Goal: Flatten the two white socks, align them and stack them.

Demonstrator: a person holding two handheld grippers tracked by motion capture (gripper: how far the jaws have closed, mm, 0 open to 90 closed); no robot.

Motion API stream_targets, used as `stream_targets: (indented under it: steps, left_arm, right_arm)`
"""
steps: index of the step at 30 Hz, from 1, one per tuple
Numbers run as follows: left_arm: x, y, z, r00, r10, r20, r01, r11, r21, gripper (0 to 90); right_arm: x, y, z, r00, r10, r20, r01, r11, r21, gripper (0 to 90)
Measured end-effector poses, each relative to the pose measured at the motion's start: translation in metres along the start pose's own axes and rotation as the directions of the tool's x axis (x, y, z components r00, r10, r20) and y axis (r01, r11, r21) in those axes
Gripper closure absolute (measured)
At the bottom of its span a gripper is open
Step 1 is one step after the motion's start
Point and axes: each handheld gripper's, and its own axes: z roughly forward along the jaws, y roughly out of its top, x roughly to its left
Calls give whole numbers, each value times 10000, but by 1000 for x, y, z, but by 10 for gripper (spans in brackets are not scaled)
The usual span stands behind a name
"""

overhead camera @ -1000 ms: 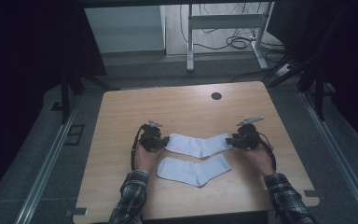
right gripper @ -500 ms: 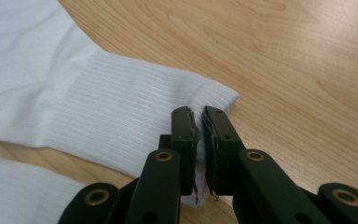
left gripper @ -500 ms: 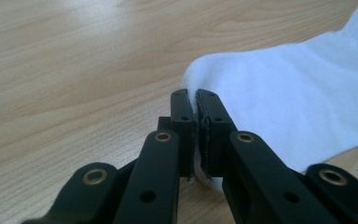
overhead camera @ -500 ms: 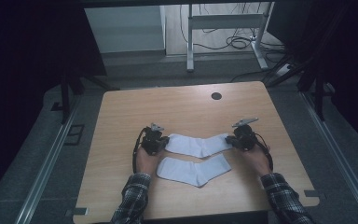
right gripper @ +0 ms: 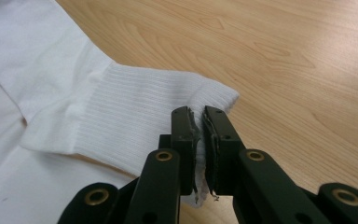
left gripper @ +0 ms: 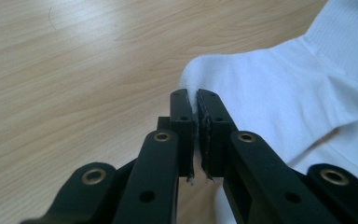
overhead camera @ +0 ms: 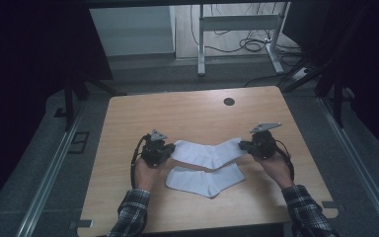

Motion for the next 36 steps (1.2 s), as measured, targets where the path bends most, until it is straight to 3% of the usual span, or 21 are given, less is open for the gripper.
stream_targets:
  steps: [7, 17, 27, 32, 34, 36]
  left_arm:
    - [-12, -18, -27, 9995, 163, 256, -159, 9998, -135, 846]
    - [-26, -50, -47, 9987, 353, 370, -350, 9994, -76, 846]
    - [-33, -68, -32, 9977, 666, 86, -669, 9964, 529, 835]
    - [-35, -71, -20, 9947, 982, -309, -953, 9918, 856, 821]
    - [-34, -72, -18, 9933, 1038, -501, -995, 9917, 820, 774]
    - [-33, -71, -20, 9917, 969, -847, -933, 9946, 455, 638]
  right_arm:
    - [13, -3, -19, 9980, -245, -577, 243, 9997, -37, 816]
    - [41, -16, -32, 9902, -798, -1143, 831, 9962, 249, 816]
    - [48, -33, -14, 9887, -908, -1194, 1049, 9875, 1180, 812]
    - [48, -40, -8, 9896, -894, -1128, 1070, 9812, 1607, 787]
    - [47, -42, -6, 9905, -914, -1028, 1075, 9807, 1634, 740]
    - [46, -41, -8, 9913, -971, -886, 1097, 9823, 1517, 681]
